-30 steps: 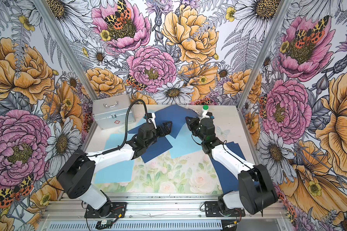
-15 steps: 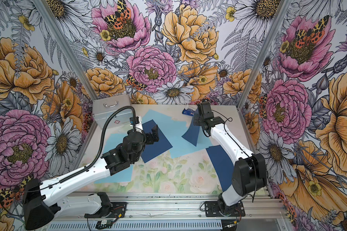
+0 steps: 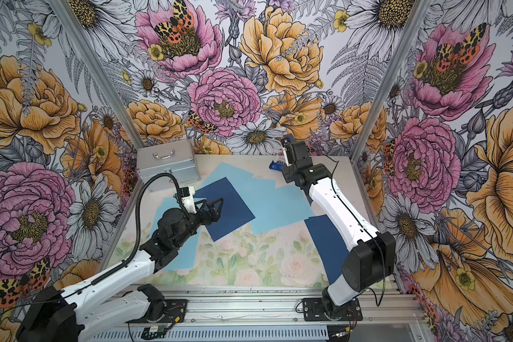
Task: Sort the scattered colored papers by color
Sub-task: Pick up the colored paper.
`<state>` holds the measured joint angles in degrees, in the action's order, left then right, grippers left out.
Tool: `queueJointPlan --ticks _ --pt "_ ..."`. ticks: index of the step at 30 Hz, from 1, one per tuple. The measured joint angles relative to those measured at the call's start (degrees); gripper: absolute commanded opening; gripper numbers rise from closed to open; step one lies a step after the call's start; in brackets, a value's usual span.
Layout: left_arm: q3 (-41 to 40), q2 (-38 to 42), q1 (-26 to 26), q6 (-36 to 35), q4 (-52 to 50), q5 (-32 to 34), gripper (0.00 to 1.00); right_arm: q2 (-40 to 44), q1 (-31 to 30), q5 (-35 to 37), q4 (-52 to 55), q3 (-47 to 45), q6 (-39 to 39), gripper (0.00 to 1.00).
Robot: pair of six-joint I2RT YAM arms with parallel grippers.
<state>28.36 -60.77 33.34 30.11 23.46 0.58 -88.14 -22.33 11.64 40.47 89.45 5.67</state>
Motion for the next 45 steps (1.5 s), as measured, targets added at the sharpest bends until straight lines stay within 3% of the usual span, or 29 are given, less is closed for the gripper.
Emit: queueJointPlan --ticks 6,10,13,18,25,32,45 --pt "0.2 -13.9 -0.6 2.6 23.0 -15.9 0.94 11.6 -0.7 -17.8 -0.6 -1.7 -1.1 0.0" --pt "2.4 -25.5 -1.5 8.7 38.7 -25.4 0.99 19.9 -0.7 -28.4 -1.4 -3.5 -3.2 0.0" --pt "5.6 -31.0 -2.0 12.5 45.7 -30.2 0.99 23.9 -0.6 -34.2 -2.2 -5.3 -5.1 0.0" --pt "12.2 -33.5 -1.7 15.1 51.1 -35.2 0.98 27.4 0.3 -40.0 -2.1 -9.5 -7.8 0.0" --pt "23.5 -37.6 0.1 20.4 54.6 -42.3 0.81 30.3 3.9 -43.2 -1.7 -13.6 -10.3 0.0" --pt "23.6 -38.5 0.8 22.7 55.0 -45.2 0.67 31.8 8.9 -42.9 -1.7 -15.2 -12.1 0.0" --pt "22.9 -38.5 0.6 24.2 55.3 -46.1 0.26 30.6 10.6 -41.7 -1.7 -15.8 -12.8 0.0"
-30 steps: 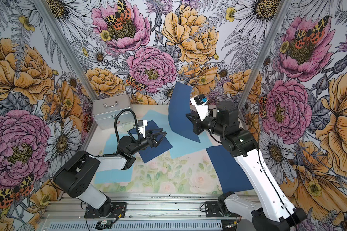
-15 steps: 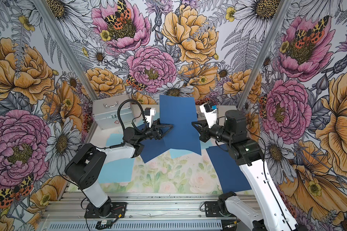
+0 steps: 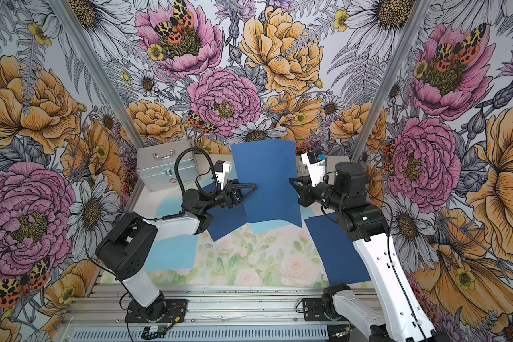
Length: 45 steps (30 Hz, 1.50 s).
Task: Sort the scattered colored papers by color
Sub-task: Pick up the colored paper, then place the colored paper.
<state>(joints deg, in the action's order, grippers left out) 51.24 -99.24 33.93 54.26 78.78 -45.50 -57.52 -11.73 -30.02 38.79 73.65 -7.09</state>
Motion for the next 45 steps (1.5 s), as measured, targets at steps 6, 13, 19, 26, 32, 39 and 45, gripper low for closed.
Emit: queueJointPlan --ticks 6,13,19,26,32,39,45 --pt "-1.5 0.0 -0.3 -0.2 -0.1 0.0 0.22 -0.2 0.5 0.9 0.0 -0.1 -0.2 0.0" --pt "-2.7 0.0 -0.5 -0.9 -1.9 0.1 0.12 -1.9 0.6 1.3 0.0 -0.1 -0.9 0.0" --pt "-2.9 0.3 -0.5 -3.5 -6.5 0.5 0.0 -2.3 0.8 2.3 0.0 -0.3 -1.0 0.0" --pt "-2.9 2.7 -0.5 -7.4 -14.3 1.6 0.0 -3.3 1.0 4.5 0.0 -0.4 -1.9 0.51" --pt "-0.7 5.7 -0.4 -14.3 -30.9 5.5 0.0 -4.2 2.1 14.3 0.7 -0.4 -3.7 0.82" --pt "8.4 8.9 2.8 -23.8 -56.0 14.6 0.0 -4.5 4.5 26.5 3.2 -0.3 -7.0 0.88" --pt "20.9 7.0 9.0 -27.1 -69.9 19.4 0.0 -4.4 6.2 32.0 8.1 1.9 -10.8 0.89"
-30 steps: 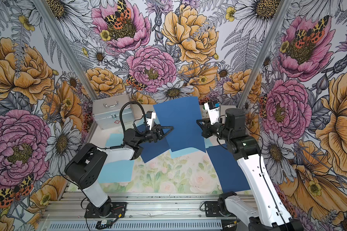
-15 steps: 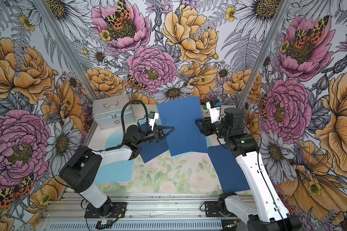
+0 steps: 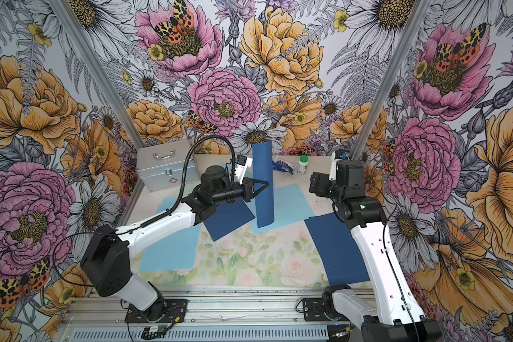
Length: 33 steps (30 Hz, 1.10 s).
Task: Sort the scattered colored papers by color
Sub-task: Place the colored paper.
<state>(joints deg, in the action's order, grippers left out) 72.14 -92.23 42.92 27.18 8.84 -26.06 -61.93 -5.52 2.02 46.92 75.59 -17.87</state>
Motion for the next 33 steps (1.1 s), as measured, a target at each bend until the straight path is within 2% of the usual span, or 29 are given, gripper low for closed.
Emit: queueJointPlan --ticks 5,11,17,21,24,28,33 --pt "9.4 -7.6 6.2 1.7 -0.5 -1.1 0.0 3.7 0.2 -0.3 2.7 3.2 -2.7 0.89" --pt "17.1 -20.9 12.1 10.8 11.6 -7.2 0.0 11.0 0.2 -0.3 3.7 8.9 -4.5 0.9" --pt "22.6 -31.0 17.6 21.2 28.3 -7.9 0.0 14.2 0.2 -0.2 4.8 13.4 -5.5 0.9" --pt "30.6 -39.8 19.7 33.1 40.6 -4.3 0.0 13.3 0.2 1.1 6.0 11.5 -6.3 0.91" --pt "34.9 -45.5 19.8 40.9 44.2 0.6 0.0 11.7 0.9 1.7 6.8 7.5 -7.2 0.91" --pt "35.8 -49.7 19.8 48.3 43.1 7.0 0.0 8.8 3.0 1.8 7.7 2.2 -8.7 0.91" --pt "34.0 -50.8 19.9 55.6 35.8 14.0 0.0 6.7 7.4 1.2 8.0 -4.2 -10.2 0.9"
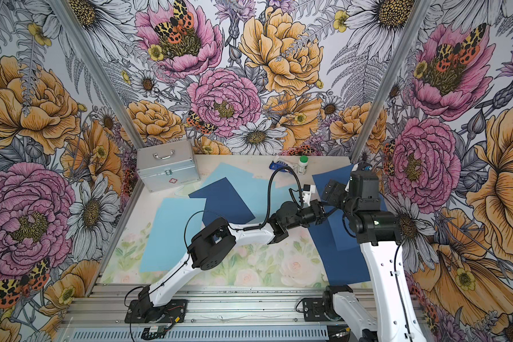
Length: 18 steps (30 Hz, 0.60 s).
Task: Sort the scattered colored papers by color
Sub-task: Place the colored paper.
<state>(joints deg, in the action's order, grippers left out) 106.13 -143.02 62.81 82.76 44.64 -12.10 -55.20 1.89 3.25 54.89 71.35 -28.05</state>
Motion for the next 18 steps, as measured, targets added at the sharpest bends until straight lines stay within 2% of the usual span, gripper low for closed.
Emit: queueJointPlan --ticks 3,5,6,7,8,12,18 --pt "-0.5 -0.1 0.2 3.9 -4.9 2.5 0.0 0.3 3.8 -1.2 -1.1 -4.3 -0.9 0.86" --pt "-1.0 -0.2 0.6 6.1 -7.5 3.9 0.0 0.4 6.6 -2.5 -2.2 -8.0 -1.4 0.66" --pt "-1.1 -0.6 0.8 7.0 -8.8 4.3 0.0 0.3 7.7 -3.0 -3.0 -9.7 -1.7 0.5" --pt "-1.1 -0.9 1.0 7.7 -10.0 4.7 0.0 0.3 9.0 -3.6 -3.8 -11.7 -1.7 0.21" --pt "-1.0 -1.5 1.3 8.5 -11.3 4.9 0.0 0.1 10.2 -4.4 -4.5 -13.8 -1.7 0.0" --pt "-0.3 -4.7 2.2 11.6 -14.6 4.8 0.0 -1.5 13.4 -7.1 -6.1 -19.4 -2.2 0.0" --pt "-0.6 -7.2 3.0 14.4 -17.8 4.6 0.0 -2.3 14.3 -8.8 -8.9 -25.3 -2.4 0.0"
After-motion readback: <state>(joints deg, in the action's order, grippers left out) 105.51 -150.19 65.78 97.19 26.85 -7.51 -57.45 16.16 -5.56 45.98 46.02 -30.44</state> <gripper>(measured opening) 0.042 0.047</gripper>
